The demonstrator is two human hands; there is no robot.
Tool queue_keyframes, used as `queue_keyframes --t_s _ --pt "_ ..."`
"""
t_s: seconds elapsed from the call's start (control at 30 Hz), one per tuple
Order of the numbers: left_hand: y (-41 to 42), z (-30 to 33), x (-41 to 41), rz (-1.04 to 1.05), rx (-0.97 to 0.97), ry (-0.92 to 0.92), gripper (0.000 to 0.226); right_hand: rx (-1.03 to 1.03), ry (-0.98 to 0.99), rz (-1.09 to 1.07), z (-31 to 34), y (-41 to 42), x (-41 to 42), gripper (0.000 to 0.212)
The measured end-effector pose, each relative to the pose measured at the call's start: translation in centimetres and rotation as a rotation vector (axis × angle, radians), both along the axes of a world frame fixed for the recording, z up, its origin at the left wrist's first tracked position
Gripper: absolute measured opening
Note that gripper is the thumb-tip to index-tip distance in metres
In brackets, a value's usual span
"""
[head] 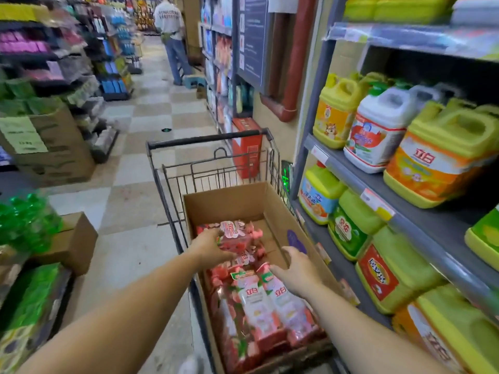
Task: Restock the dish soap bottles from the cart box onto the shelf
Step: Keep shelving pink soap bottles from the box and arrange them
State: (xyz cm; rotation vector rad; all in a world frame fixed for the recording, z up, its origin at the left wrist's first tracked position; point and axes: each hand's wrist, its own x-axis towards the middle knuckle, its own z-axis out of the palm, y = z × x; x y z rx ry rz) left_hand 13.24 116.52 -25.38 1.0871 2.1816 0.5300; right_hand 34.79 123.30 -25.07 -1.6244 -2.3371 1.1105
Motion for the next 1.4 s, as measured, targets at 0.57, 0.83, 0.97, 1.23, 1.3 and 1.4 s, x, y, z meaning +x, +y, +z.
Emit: queue_keyframes --t_s 0.57,0.83,0.97,1.23,1.3,1.4 --pt "18.8 -17.1 -17.7 -0.534 -0.601 0.038 0.075 -0.448 -0.066 -0.427 -14.4 10.5 -17.2 0.069" --pt "21.6 -21.0 -20.3 -0.608 -0.859 -0.153 0.11 -0.651 0.077 -0.723 -19.5 14.7 -22.0 0.103" --pt "21.7 -21.8 -20.2 -0.644 -0.873 -0.265 0.099 -0.799 0.288 -0.961 -20.8 15.0 -22.7 0.103" --pt "20.2 -19.8 -18.3 -0.524 -0.785 -0.348 0.142 -0.546 0.399 -0.926 -17.4 13.8 -20.4 0.099" --pt "19.5 -19.1 -16.8 -0.472 -0.72 -0.339 0.148 -0.432 0.367 -0.859 -15.5 13.7 -18.9 0.097" --pt "18.6 -18.2 -14.4 -0.484 -0.581 -0.349 0.147 -0.318 0.394 -0.81 -11.6 12.8 -15.7 0.089"
